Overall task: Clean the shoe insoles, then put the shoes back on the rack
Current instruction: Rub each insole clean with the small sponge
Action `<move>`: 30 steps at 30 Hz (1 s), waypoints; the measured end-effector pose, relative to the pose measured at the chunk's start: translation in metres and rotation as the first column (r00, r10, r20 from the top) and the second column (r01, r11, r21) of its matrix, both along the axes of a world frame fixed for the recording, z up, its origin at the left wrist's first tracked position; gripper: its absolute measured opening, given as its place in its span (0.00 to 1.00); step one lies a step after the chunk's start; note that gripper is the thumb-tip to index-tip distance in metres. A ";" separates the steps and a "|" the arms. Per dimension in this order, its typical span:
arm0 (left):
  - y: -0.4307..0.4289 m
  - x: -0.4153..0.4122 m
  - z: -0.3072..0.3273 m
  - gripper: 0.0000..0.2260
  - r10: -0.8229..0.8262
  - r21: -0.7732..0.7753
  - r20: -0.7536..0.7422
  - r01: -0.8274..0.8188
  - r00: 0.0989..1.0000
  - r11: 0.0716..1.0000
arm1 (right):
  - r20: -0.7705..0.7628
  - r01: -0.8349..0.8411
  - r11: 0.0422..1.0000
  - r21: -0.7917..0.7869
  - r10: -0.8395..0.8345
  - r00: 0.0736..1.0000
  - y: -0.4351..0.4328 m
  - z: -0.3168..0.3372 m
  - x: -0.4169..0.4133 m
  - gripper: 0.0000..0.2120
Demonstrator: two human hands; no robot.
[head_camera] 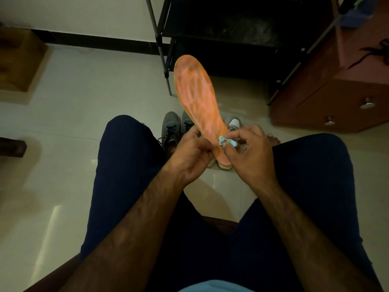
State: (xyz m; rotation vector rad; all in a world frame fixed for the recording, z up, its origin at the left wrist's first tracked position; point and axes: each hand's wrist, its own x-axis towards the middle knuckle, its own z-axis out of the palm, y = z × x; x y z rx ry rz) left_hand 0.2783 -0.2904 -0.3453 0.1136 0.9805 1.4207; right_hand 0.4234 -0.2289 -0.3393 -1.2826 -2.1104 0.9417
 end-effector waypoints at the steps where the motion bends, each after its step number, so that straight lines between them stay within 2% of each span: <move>1: -0.001 0.001 0.000 0.26 -0.013 0.011 -0.010 0.014 1.000 1.000 | 0.024 -0.004 0.999 0.045 0.003 1.000 0.000 0.000 0.000 0.06; 6: -0.007 0.011 0.003 0.24 -0.049 0.042 -0.049 0.051 0.998 0.998 | 0.119 -0.177 0.972 0.153 0.159 0.980 0.002 -0.001 -0.003 0.07; 8: -0.007 0.013 0.004 0.24 -0.054 0.021 -0.086 0.056 0.995 0.998 | 0.130 -0.143 0.975 0.172 0.122 0.984 0.010 -0.001 -0.004 0.07; 12: -0.009 0.016 0.002 0.25 -0.128 -0.036 -0.149 0.123 0.981 0.992 | 0.102 0.049 0.991 0.123 -0.062 0.993 0.027 -0.002 -0.002 0.09; 15: -0.010 0.017 0.001 0.25 -0.122 -0.056 -0.151 0.114 0.981 0.992 | 0.087 -0.036 0.998 0.044 0.032 0.996 0.017 -0.005 -0.002 0.08; 18: -0.007 0.016 -0.002 0.24 -0.084 -0.054 -0.141 0.078 0.986 0.996 | 0.100 -0.135 0.990 0.041 0.130 0.986 0.011 -0.006 -0.002 0.07; 22: -0.006 0.017 -0.003 0.25 -0.083 -0.041 -0.132 0.078 0.988 0.996 | 0.107 0.020 0.998 0.067 -0.027 0.994 0.030 -0.007 -0.004 0.08; 27: -0.009 0.013 -0.003 0.23 -0.030 -0.031 -0.107 0.026 0.994 0.999 | 0.113 -0.175 0.983 0.058 0.167 0.979 0.010 -0.011 -0.005 0.07; 30: -0.006 0.014 -0.001 0.23 -0.041 -0.029 -0.114 0.038 0.993 0.999 | 0.089 -0.047 0.997 0.062 0.041 0.995 0.020 -0.011 -0.004 0.07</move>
